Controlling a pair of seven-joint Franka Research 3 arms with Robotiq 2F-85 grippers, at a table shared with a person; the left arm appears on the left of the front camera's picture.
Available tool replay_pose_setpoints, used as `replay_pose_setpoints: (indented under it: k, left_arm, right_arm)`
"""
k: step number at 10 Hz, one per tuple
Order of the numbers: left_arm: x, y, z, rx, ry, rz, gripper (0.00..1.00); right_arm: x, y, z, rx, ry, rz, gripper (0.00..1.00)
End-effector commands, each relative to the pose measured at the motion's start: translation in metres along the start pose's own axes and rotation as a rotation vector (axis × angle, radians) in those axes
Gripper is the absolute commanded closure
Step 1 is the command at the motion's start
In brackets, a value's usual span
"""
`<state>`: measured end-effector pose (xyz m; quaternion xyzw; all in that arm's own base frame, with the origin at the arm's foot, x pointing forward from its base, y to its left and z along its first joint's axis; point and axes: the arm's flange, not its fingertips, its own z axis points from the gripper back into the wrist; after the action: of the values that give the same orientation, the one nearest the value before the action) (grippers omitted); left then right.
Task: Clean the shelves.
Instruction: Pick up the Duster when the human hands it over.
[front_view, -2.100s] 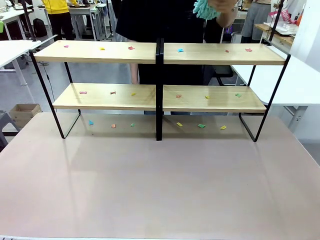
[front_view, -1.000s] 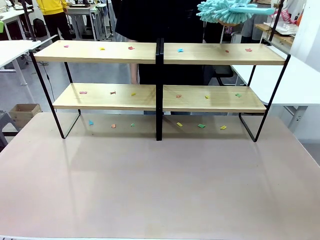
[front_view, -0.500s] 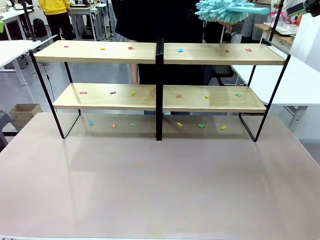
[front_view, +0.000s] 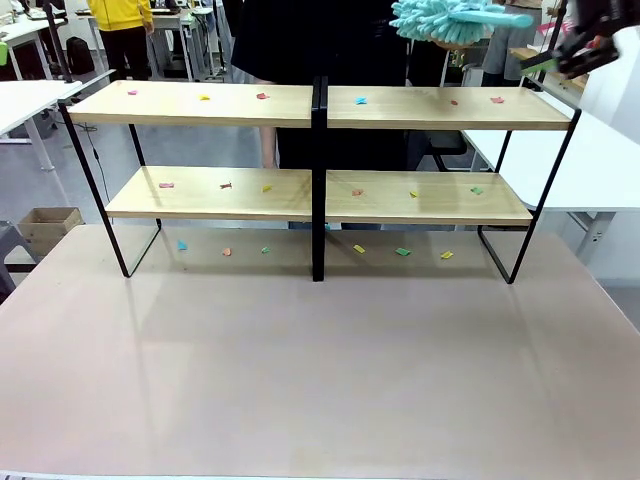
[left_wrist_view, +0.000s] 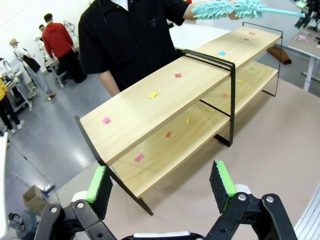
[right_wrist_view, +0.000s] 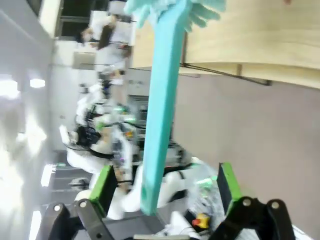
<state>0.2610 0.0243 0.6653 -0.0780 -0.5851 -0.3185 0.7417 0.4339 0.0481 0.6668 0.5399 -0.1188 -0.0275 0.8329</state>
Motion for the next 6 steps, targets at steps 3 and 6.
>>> replay_pose_setpoints:
  k: [3, 6]
  left_arm:
    - [0.000, 0.000, 0.000, 0.005, 0.003, -0.002, 0.00]
    - [0.000, 0.000, 0.000, 0.005, 0.003, -0.002, 0.00]
  right_arm:
    - [0.034, -0.009, -0.021, 0.197, -0.117, -0.161, 0.00]
    - [0.038, -0.011, -0.026, 0.194, -0.112, -0.161, 0.12]
